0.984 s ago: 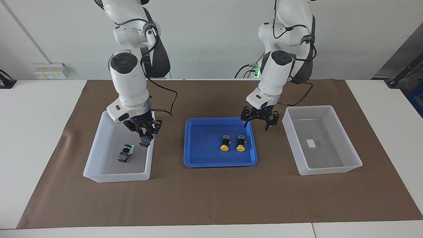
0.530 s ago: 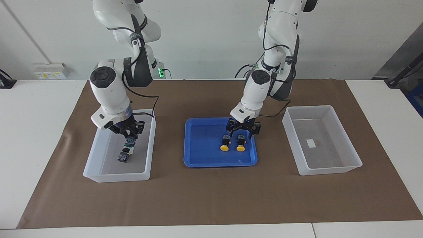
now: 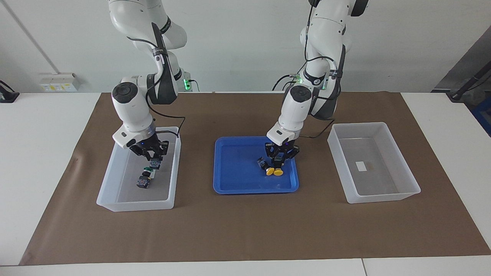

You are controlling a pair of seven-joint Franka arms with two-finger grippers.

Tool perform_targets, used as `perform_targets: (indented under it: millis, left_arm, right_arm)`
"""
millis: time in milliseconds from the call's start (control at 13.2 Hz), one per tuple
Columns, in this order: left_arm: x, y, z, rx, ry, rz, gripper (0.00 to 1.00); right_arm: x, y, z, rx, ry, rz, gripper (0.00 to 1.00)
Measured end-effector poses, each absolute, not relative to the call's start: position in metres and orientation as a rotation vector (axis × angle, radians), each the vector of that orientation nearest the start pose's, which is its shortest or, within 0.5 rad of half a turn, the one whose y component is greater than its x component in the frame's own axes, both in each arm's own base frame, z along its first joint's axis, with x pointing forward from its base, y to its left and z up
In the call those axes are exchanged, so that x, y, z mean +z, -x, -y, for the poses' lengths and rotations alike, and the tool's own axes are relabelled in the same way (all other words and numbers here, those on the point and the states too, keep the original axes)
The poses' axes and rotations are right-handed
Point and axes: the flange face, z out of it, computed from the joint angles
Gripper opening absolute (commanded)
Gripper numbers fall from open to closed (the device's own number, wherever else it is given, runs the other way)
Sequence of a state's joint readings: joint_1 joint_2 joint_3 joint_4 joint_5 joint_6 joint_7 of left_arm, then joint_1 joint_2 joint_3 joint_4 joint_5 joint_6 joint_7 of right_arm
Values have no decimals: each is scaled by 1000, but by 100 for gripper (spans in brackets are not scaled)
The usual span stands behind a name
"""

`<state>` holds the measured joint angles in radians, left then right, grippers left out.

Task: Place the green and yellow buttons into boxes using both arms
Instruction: 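Place the green button in the box while the left gripper grasps a yellow button, then carry the yellow button to its box while the right gripper withdraws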

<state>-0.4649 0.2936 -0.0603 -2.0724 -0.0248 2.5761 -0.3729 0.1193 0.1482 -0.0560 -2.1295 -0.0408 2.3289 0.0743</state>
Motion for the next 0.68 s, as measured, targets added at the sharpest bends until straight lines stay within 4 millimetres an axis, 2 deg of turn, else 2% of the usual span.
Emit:
perform_targets:
  millis: [151, 303, 530, 681]
  left_arm:
    - [328, -529, 298, -330, 3248, -188, 0]
    - [364, -533, 285, -365, 3249, -152, 0]
    - [422, -548, 238, -426, 3240, -34, 0]
    - [438, -572, 189, -485, 3197, 32, 0]
  right_arm:
    - [347, -566, -35, -96, 3173, 23, 100]
    - [361, -571, -35, -143, 3169, 22, 100]
    - [418, -583, -35, -214, 3162, 9, 100]
    - [465, -585, -32, -212, 3162, -25, 100]
